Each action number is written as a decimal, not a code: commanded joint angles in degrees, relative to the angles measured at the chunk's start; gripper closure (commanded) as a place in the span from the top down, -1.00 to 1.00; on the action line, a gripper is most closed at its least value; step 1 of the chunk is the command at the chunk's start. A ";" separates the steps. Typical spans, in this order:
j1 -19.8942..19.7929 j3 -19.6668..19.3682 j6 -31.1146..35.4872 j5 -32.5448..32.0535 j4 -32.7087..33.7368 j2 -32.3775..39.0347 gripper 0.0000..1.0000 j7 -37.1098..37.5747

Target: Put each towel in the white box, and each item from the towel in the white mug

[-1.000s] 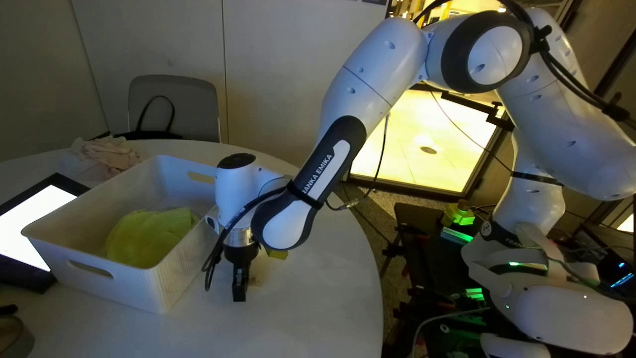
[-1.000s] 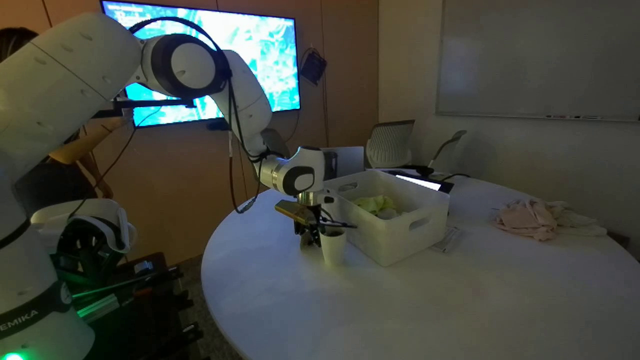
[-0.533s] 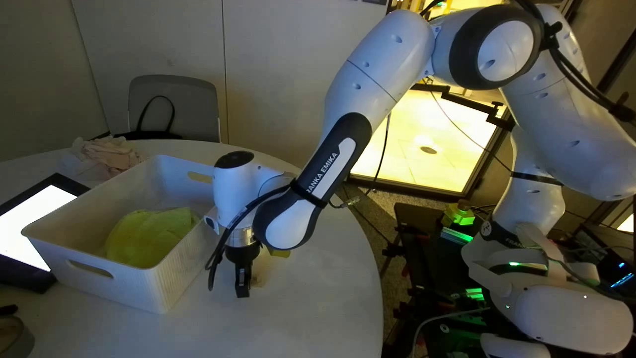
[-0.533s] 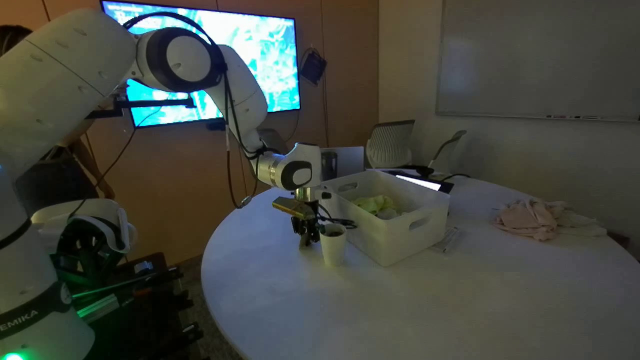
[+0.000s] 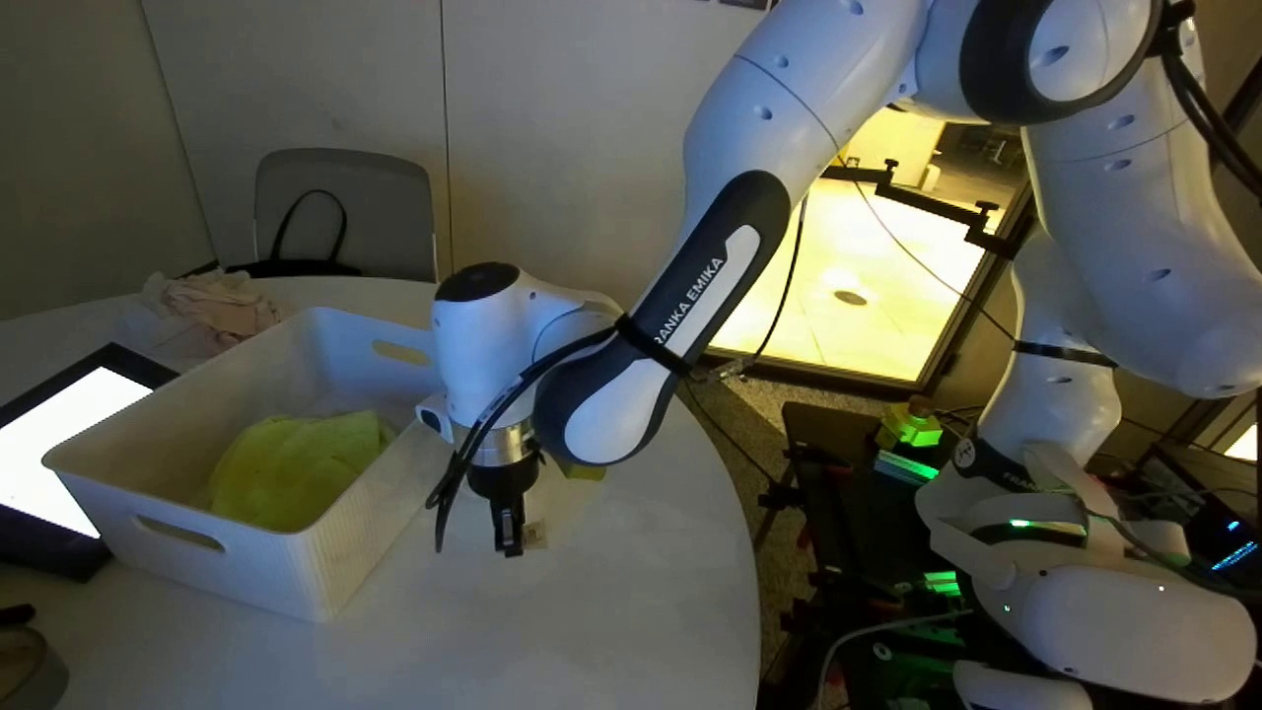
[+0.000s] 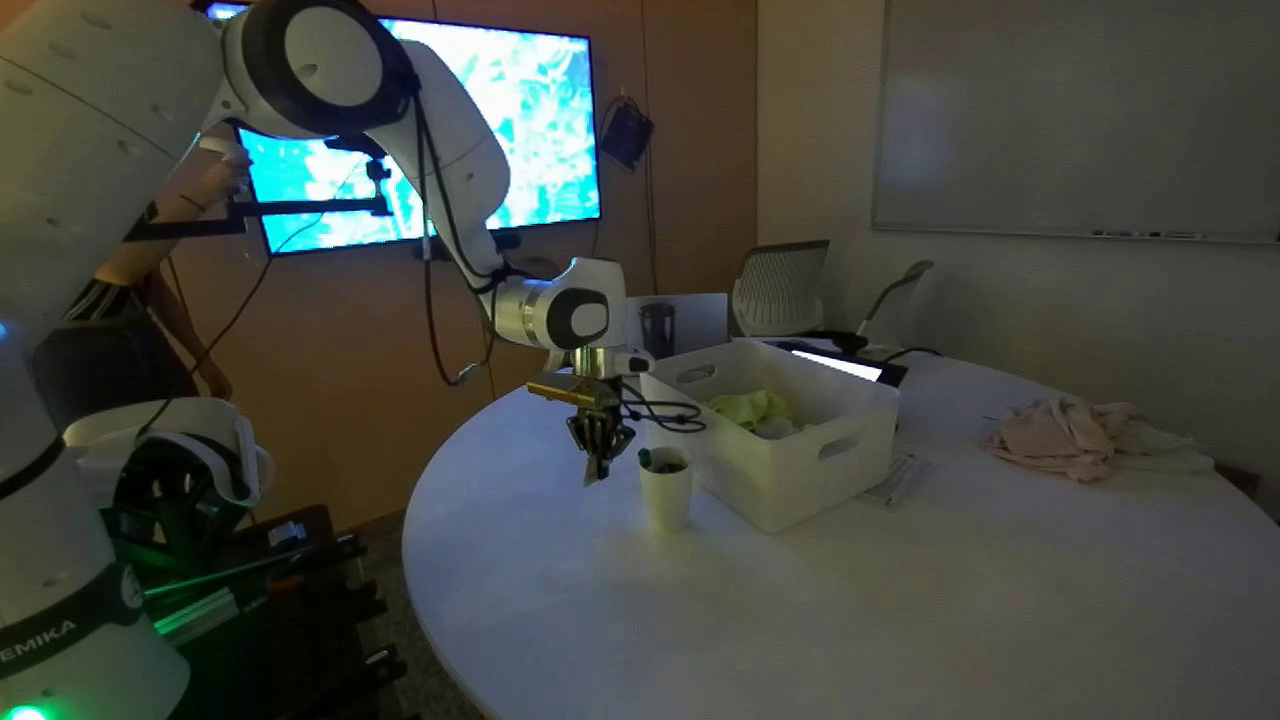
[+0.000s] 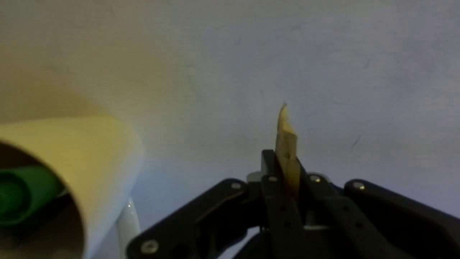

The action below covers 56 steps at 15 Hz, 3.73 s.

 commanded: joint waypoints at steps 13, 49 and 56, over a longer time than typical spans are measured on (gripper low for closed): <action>2.59 -6.31 -0.48 -9.15 -5.55 -12.60 -0.84 7.52; -5.65 -3.28 3.92 -14.78 -0.76 -5.44 -0.11 -13.09; -7.17 -0.57 -0.30 -11.13 -10.00 -17.00 0.94 -16.31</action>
